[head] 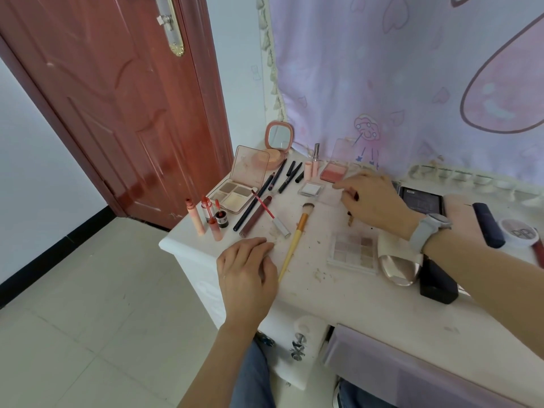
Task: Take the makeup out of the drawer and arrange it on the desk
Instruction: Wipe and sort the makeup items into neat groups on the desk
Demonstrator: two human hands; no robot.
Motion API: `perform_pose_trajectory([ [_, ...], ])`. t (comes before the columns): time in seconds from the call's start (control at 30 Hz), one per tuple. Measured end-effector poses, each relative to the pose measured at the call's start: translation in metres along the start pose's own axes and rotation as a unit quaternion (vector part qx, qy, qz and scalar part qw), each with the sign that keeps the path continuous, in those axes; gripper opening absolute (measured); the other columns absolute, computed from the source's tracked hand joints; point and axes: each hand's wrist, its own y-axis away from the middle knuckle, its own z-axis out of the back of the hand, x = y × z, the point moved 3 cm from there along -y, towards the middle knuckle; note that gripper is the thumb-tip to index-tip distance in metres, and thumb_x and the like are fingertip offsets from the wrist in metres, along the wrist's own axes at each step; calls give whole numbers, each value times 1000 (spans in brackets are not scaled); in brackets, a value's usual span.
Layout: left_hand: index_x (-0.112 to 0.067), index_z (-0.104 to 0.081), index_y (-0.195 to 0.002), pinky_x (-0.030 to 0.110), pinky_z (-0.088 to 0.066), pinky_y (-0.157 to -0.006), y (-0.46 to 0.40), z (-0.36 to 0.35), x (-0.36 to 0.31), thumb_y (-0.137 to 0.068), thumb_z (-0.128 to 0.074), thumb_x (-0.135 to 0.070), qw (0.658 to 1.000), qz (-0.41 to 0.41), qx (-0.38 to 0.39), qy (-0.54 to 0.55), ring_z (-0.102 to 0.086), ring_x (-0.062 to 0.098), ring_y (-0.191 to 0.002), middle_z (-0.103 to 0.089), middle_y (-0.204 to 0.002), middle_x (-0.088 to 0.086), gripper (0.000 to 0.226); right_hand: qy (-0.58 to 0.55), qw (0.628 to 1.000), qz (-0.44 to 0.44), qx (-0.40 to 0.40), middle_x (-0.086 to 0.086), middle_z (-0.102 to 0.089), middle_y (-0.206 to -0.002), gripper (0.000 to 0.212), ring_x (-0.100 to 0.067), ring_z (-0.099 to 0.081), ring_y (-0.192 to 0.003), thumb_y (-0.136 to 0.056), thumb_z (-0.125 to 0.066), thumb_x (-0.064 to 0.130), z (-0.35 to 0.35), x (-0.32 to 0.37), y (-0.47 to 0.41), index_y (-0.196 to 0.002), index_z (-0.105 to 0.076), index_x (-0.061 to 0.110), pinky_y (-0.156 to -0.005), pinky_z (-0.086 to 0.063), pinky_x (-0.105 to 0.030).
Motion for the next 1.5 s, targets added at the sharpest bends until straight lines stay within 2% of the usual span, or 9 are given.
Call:
perform_pose_trajectory([
  [0.23,-11,-73,-86,27,-33,-88,1,0,-1,-81,-42,-17,1000,-5,3,-7,-62,24,-92,-70,-95,0,31,59,984,-121,114,-3,-38,-145,58,-29,-25,-131,-85,-55,41,4,-32,-8,-137,-37,26,-102,-24,-49],
  [0.5,-11,-73,-85,28,-34,-87,0,1,-2,-81,-42,-18,1000,-1,13,-6,-62,23,-92,-70,-95,-1,32,58,962,-140,228,1,-45,-134,54,-29,-22,-128,-79,-60,41,-5,-29,-29,-129,-42,35,-100,-20,-47],
  [0.67,-12,-73,-85,29,-34,-86,1,0,-3,-80,-42,-18,1000,-2,14,-4,-62,23,-92,-70,-95,-1,32,73,979,-123,148,-10,-41,-137,58,-31,-27,-127,-79,-59,43,-1,-30,-28,-132,-41,30,-99,-24,-45],
  [0.77,-12,-72,-86,28,-33,-87,1,1,-2,-80,-42,-19,1000,-6,7,-2,-62,23,-92,-70,-95,-1,32,-103,984,-133,64,-3,-51,-123,47,-25,-40,-118,-82,-59,43,16,-15,-21,-125,-50,27,-99,-30,-39],
  [0.9,-12,-73,-87,26,-32,-89,1,3,-3,-79,-42,-20,1000,0,10,10,-61,23,-94,-70,-96,-1,32,-569,772,-261,106,-1,-68,-87,28,-19,-57,-78,-61,-65,43,38,17,8,-80,-63,24,-64,-47,-27],
  [1.0,-11,-71,-95,27,-31,-91,0,5,-2,-78,-48,-14,998,36,28,43,-58,21,-97,-68,-97,0,29,-659,663,-276,225,-22,-68,-103,50,-29,-67,-80,-72,-59,52,36,26,36,-104,-60,15,-59,-51,-27],
  [1.17,-30,-63,-98,15,-37,-85,-6,19,-10,-90,-52,-15,959,149,44,235,-53,-1,-96,-59,-98,-24,20,-606,703,-287,239,-21,-71,-94,54,-24,-69,-67,-94,-31,49,24,40,68,-106,-59,5,-47,-48,-21],
  [1.3,-40,-59,-97,8,-44,-72,-1,25,-42,-87,-62,-20,940,116,108,302,-59,-4,-83,-65,-89,-13,23,-585,736,-281,193,-15,-72,-76,56,-17,-58,-52,-96,-32,48,15,56,78,-81,-65,6,-49,-43,-21],
  [1.5,-43,-59,-94,10,-44,-68,13,32,-59,-72,-69,-37,946,92,102,294,-57,-1,-72,-65,-82,-17,25,-644,684,-305,154,-10,-66,-61,47,-14,-57,-50,-94,-43,41,11,71,91,-77,-65,3,-49,-49,-20],
])
